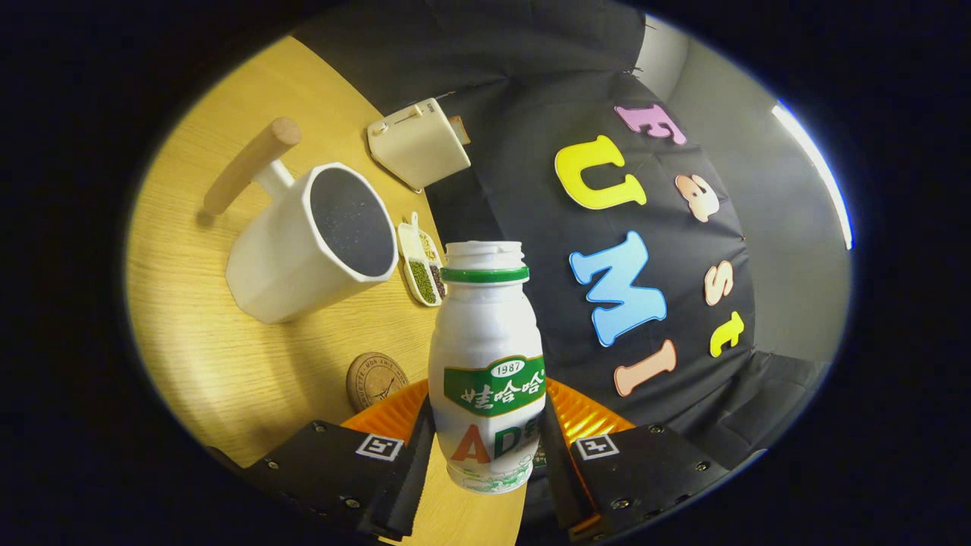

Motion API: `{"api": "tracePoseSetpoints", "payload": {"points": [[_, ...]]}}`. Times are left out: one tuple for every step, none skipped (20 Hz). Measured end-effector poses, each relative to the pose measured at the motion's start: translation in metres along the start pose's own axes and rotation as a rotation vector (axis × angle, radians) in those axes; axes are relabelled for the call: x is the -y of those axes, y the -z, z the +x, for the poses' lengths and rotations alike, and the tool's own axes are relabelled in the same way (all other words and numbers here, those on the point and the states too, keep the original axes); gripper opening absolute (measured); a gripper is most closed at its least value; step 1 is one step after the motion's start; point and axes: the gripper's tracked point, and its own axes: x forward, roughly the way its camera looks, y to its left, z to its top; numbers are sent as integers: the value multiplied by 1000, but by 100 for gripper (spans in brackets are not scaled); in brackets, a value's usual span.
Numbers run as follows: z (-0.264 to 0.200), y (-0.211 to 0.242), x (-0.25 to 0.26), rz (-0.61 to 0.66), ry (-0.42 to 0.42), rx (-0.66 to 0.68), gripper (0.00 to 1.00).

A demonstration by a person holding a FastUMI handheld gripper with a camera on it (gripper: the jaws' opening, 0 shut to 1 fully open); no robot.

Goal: Take the bottle from table, then pour the juice into the cup, finally place the bottle on the coaster

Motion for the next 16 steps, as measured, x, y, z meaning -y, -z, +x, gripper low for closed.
{"api": "tracePoseSetpoints", "payload": {"points": [[0,-1,1,-11,2,1,67],[0,-1,1,-25,4,2,68],[1,-3,2,-42,7,4,68],[0,-3,3,-61,13,7,68],[0,-5,6,-80,21,11,68],[0,-6,8,-100,27,16,68],[-1,-8,8,-115,31,19,68],[0,-8,8,-126,33,21,67],[0,-8,9,-135,34,22,67],[0,-9,10,-143,35,24,68],[0,-10,10,-151,37,26,67],[1,-11,10,-160,39,29,67],[1,-12,11,-172,41,33,67],[1,-12,11,-186,46,36,67],[1,-13,12,-202,50,39,67],[1,-14,12,-220,56,41,68]]}}
